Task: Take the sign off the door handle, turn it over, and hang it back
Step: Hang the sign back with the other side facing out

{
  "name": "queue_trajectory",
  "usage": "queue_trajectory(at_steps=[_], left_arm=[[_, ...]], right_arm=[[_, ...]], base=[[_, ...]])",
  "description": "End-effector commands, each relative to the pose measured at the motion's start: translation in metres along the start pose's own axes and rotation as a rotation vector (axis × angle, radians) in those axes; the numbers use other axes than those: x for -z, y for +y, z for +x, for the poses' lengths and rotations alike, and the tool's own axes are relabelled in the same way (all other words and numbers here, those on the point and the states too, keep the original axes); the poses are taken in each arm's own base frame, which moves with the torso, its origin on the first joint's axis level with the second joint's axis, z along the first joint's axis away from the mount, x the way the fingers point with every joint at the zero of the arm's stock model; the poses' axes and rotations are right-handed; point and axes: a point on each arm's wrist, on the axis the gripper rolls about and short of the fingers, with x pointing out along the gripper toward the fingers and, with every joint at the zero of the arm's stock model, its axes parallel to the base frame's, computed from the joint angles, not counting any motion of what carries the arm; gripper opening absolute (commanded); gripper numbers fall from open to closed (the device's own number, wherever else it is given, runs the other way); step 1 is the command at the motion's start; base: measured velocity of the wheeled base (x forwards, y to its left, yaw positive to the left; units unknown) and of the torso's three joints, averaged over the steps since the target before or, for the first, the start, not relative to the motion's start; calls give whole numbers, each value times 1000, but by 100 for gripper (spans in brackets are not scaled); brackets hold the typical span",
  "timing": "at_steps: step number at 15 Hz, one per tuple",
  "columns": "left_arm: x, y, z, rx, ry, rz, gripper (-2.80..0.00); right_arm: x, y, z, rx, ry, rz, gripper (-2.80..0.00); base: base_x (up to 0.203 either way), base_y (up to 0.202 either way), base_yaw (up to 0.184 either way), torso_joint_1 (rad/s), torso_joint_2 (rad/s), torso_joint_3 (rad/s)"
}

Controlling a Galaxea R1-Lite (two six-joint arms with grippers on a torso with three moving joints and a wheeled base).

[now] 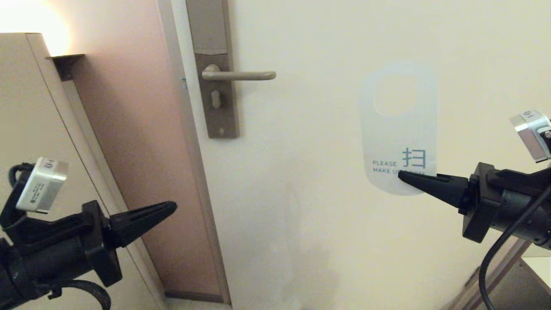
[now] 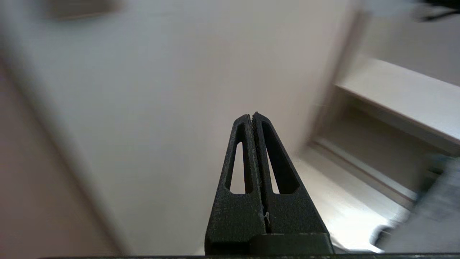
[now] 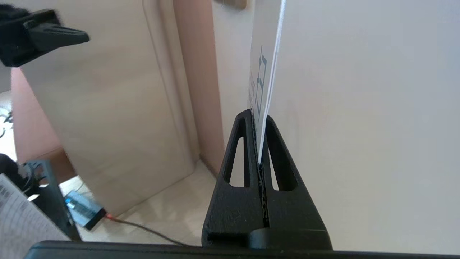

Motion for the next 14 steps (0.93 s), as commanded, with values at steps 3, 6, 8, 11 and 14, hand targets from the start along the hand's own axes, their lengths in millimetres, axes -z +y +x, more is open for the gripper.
queue_trajectory(at_steps=[3, 6, 8, 11, 14], left_arm=[[8, -8, -40, -155, -44, 43, -280], [22, -22, -65, -258, -63, 59, -280], [27, -30, -76, -329, -74, 64, -280], [39, -50, -97, -417, -74, 58, -280], [58, -71, -118, -543, -73, 49, -280]], right_arm=[[-3, -4, -5, 25, -18, -6, -280], [-5, -4, -8, 35, -29, -11, -280], [-6, -5, -10, 46, -36, -13, -280], [-7, -7, -14, 65, -44, -16, -280], [-5, -11, -18, 93, -44, -12, -280]], base=[[0, 0, 0, 0, 0, 0], [0, 0, 0, 0, 0, 0], [0, 0, 0, 0, 0, 0], [0, 0, 0, 0, 0, 0], [0, 0, 0, 0, 0, 0]])
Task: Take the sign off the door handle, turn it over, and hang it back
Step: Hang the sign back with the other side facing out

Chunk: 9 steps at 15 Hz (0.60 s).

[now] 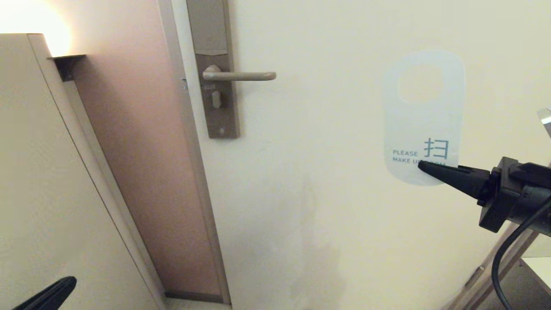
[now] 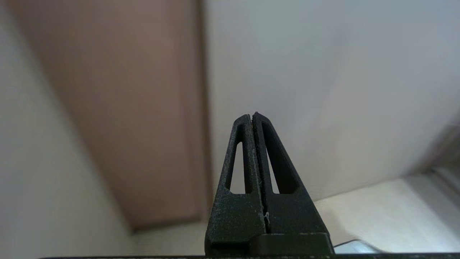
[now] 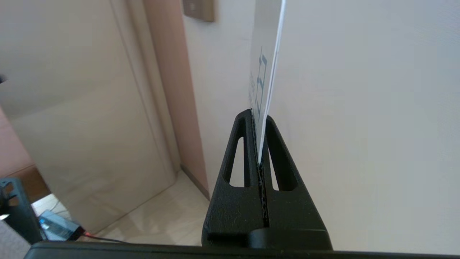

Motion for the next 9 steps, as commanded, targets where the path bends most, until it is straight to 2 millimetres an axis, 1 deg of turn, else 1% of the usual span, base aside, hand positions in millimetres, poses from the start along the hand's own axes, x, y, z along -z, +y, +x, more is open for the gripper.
queue_trajectory(at_steps=[1, 4, 7, 8, 9], left_arm=[[10, -7, -23, -42, -65, 24, -280], [27, -8, -38, -165, -72, 62, -280], [48, -10, -52, -223, -91, 112, -280], [56, -9, -54, -267, -38, 123, -280], [57, -9, -55, -279, -25, 142, -280]], right_arm=[[0, -1, -2, 5, -5, -2, -280], [-2, -6, -4, 37, -11, -2, -280], [-2, -11, -7, 66, -14, -1, -280], [-2, -13, -8, 75, -15, 0, -280], [-2, -14, -8, 81, -14, 1, -280]], base=[[0, 0, 0, 0, 0, 0], [0, 0, 0, 0, 0, 0], [0, 0, 0, 0, 0, 0], [0, 0, 0, 0, 0, 0], [0, 0, 0, 0, 0, 0]])
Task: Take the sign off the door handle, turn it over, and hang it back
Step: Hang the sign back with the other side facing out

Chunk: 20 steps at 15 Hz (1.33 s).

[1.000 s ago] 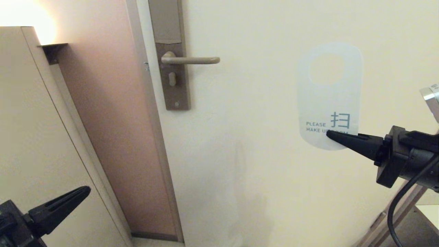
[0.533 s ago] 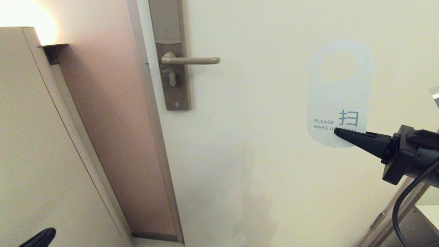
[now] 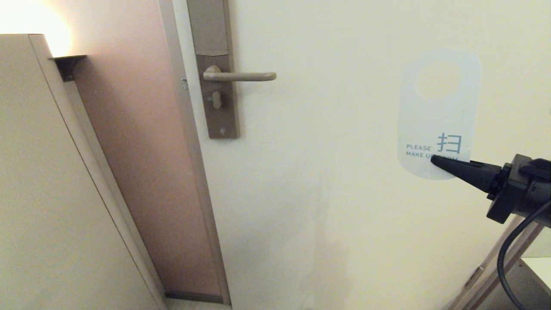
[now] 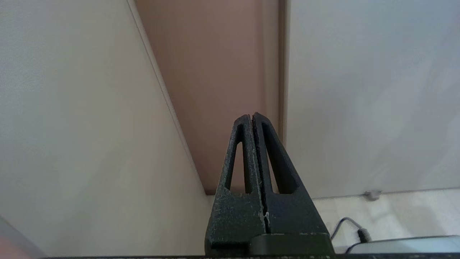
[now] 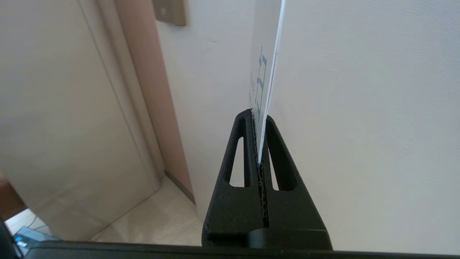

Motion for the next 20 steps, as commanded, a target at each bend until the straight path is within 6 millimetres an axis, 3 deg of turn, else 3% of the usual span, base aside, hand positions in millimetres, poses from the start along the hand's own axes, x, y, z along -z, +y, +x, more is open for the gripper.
queue_trajectory(at_steps=[1, 13, 20], left_arm=[[2, 0, -4, -1, -49, 3, -280], [2, 0, -4, -6, -51, -10, -280], [2, 0, -4, -6, -51, -10, -280]], right_arm=[[0, -4, -1, 15, -1, 1, -280], [0, -15, 14, 50, -31, -9, -280], [-9, -3, 33, -45, -76, -41, -280]], base=[[0, 0, 0, 0, 0, 0], [0, 0, 0, 0, 0, 0], [0, 0, 0, 0, 0, 0]])
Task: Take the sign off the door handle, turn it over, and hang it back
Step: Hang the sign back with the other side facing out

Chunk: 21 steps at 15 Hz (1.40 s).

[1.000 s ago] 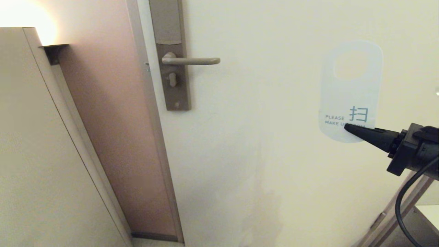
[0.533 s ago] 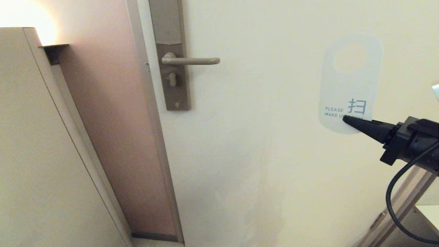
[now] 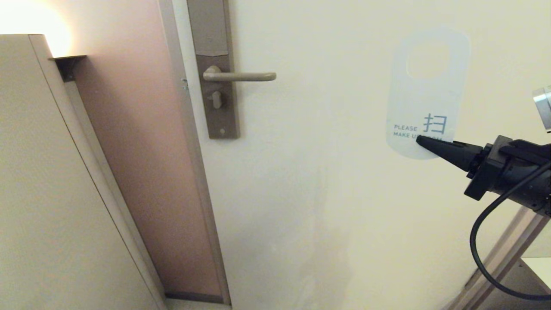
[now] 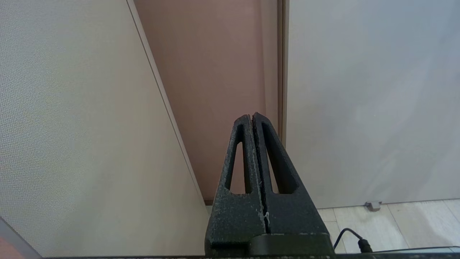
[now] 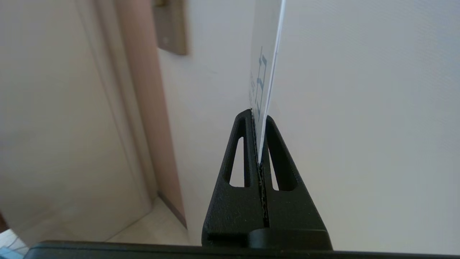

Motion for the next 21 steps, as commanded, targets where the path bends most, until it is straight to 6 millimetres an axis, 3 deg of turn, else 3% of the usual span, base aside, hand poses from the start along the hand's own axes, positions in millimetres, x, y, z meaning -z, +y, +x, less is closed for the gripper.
queue_trajectory(at_steps=[1, 4, 15, 21], left_arm=[[0, 0, 0, 0, 2, 1, -280], [0, 0, 0, 0, 2, 1, -280], [0, 0, 0, 0, 2, 1, -280], [0, 0, 0, 0, 2, 1, -280]], right_arm=[[2, 3, 8, -33, 6, 3, -280], [7, 18, 20, -110, 26, 11, -280], [12, 27, 104, -241, -31, -13, -280], [15, 30, 133, -269, -43, -29, -280]], base=[[0, 0, 0, 0, 0, 0], [0, 0, 0, 0, 0, 0], [0, 0, 0, 0, 0, 0], [0, 0, 0, 0, 0, 0]])
